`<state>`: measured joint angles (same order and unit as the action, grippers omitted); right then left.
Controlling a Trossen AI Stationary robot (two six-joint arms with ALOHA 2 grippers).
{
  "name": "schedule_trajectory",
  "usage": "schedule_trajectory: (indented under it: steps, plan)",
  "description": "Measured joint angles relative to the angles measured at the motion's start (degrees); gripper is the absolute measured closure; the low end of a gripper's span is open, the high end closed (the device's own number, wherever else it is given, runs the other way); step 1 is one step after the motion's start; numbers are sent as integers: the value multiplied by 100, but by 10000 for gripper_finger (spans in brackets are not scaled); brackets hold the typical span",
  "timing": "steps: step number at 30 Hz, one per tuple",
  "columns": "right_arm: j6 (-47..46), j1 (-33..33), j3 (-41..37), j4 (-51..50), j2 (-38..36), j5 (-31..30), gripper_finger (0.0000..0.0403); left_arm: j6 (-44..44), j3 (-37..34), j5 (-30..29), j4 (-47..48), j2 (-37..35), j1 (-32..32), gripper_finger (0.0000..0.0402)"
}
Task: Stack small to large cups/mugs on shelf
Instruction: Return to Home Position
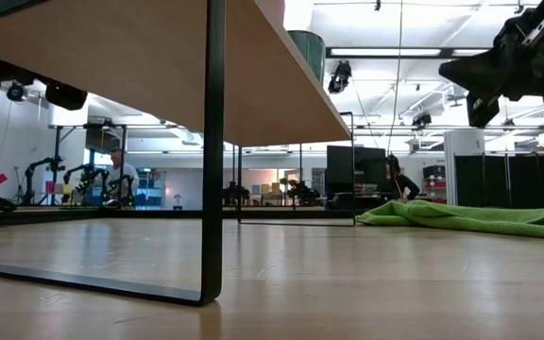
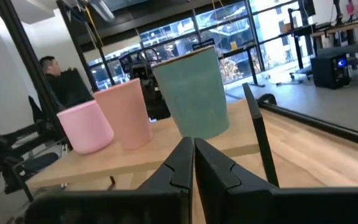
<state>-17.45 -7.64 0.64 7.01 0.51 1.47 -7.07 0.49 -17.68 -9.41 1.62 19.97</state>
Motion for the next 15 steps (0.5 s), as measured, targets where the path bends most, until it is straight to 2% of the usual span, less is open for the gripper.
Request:
schedule_trajectory:
  steps: [6, 15]
  plan:
    - [146, 0, 8, -741, 11, -11, 394, -4, -4, -41, 14, -10, 0, 402]
    - [96, 0, 20, -729, 195, -5, 394, 17, -9, -56, 94, 123, 0, 402]
